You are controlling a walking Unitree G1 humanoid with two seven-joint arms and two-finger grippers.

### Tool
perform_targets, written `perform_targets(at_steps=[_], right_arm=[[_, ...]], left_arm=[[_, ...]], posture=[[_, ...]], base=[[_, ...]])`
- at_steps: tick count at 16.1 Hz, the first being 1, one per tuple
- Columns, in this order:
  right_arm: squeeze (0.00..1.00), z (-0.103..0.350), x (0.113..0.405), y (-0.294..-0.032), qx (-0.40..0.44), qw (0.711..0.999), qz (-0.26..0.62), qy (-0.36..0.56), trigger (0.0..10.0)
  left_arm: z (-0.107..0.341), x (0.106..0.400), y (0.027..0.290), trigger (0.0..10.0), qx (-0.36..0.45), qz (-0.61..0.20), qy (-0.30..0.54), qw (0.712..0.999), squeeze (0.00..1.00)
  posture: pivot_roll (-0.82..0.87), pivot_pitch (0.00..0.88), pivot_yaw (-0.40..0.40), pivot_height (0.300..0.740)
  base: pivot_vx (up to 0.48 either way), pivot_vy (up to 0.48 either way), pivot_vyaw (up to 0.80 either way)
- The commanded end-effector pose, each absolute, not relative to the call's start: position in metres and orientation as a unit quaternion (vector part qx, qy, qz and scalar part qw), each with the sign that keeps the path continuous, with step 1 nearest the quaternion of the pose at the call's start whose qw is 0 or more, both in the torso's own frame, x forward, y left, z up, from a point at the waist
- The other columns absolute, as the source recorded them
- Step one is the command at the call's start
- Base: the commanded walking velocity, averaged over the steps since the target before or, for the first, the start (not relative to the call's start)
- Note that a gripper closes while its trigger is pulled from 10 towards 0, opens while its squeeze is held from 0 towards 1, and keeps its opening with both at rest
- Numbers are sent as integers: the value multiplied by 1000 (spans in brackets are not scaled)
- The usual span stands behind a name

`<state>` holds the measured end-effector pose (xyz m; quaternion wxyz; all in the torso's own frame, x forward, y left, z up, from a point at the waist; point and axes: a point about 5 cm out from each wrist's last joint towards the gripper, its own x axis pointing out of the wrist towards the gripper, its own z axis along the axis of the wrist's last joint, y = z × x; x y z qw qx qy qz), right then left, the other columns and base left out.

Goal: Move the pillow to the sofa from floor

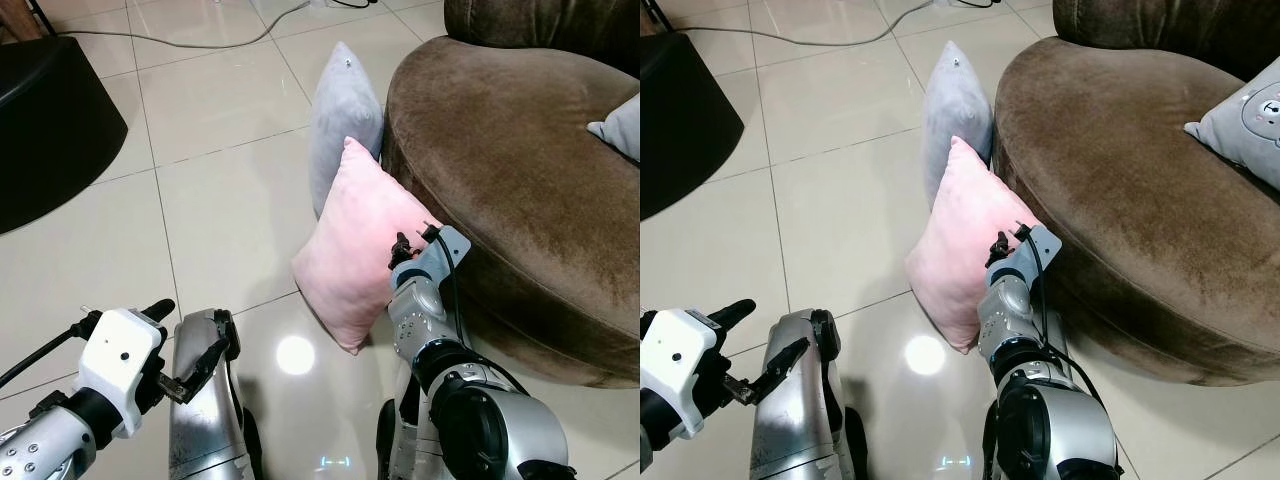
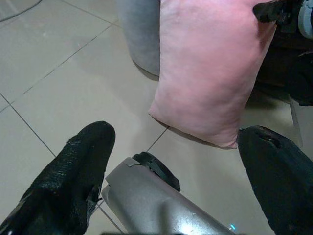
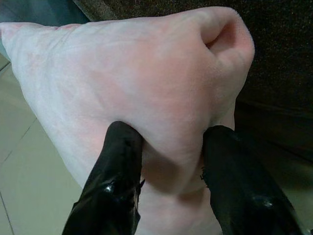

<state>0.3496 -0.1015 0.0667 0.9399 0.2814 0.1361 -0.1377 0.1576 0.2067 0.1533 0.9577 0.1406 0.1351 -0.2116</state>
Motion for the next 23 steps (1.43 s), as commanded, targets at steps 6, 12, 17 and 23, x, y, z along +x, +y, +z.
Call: perform_targets(at_steps=[6,12,17,23], right_arm=[[0,59,342,-79,298,934,-119,160,0],[0,61,343,-75,306,933,-105,157,0],[0,64,341,-49,342,925,45,159,0],[0,71,337,-38,352,911,174,129,0]], left_arm=[[157,156,208,10000,147,-208,137,957,0],[155,156,208,10000,147,-206,137,958,0],[147,142,209,10000,144,-217,158,952,0],[138,152,218,10000,147,-183,149,961,0]], posture=[[40,205,36,396],[39,188,30,396],[53,87,32,396],[61,0,20,396]], base=[[0,0,0],[0,0,0],[0,0,0],[0,0,0]])
